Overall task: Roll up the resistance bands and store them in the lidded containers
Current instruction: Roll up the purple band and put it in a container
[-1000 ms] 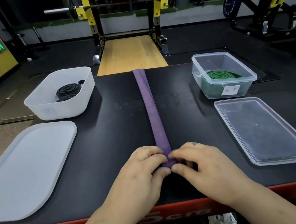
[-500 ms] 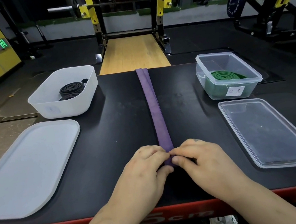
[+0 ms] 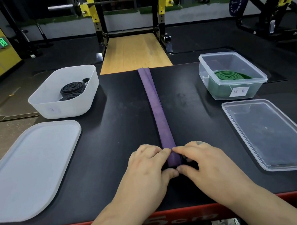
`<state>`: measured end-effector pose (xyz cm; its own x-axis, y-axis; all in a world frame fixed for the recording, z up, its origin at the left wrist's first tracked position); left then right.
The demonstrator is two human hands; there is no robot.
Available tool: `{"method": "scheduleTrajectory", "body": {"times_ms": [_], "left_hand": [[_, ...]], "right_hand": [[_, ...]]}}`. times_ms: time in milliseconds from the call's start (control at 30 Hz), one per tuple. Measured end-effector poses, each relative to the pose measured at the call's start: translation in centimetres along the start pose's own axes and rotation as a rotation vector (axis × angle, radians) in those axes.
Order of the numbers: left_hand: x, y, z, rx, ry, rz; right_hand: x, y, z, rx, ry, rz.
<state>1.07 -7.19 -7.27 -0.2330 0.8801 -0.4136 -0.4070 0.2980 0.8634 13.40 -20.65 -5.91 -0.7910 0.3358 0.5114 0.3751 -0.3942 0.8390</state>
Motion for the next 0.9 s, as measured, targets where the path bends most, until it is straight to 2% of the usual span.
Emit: {"method": "scheduleTrajectory", "body": {"times_ms": [167, 333, 500, 700, 900], "left_hand": [[0.1, 0.0, 0.5, -0.016, 0.028, -0.036], [-0.3, 0.7, -1.2, -0.016, -0.006, -0.045], [-0.3, 0.8, -2.5, -0.046, 0.057, -0.102], [-0.2, 0.9, -2.4, -0.097, 0.031, -0.127], [-0.4, 0.9, -1.8, -0.104, 0.008, -0.136]], "right_hand": [[0.0, 0.0, 0.2, -0.062, 0.035, 0.005], [0.6, 0.3, -1.1, -0.010, 0.084, 0.035], [0.6, -0.1, -1.7, -0.018, 0.044, 0.054], [0.4, -0.1, -1.4, 0.021, 0.054, 0.055], [0.4, 0.5, -1.2, -0.011, 0.022, 0.109]]}}
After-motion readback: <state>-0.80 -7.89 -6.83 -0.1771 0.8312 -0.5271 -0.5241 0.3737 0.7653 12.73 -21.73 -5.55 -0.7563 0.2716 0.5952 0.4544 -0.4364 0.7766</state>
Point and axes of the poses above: each hand's wrist, its own z-axis towards the middle knuckle, its own y-axis out of the back of the hand, x = y × z, the point moved 2 cm from there along z, towards the middle knuckle, and after that the axes turned 3 degrees about -x, right-handed, at the moved point
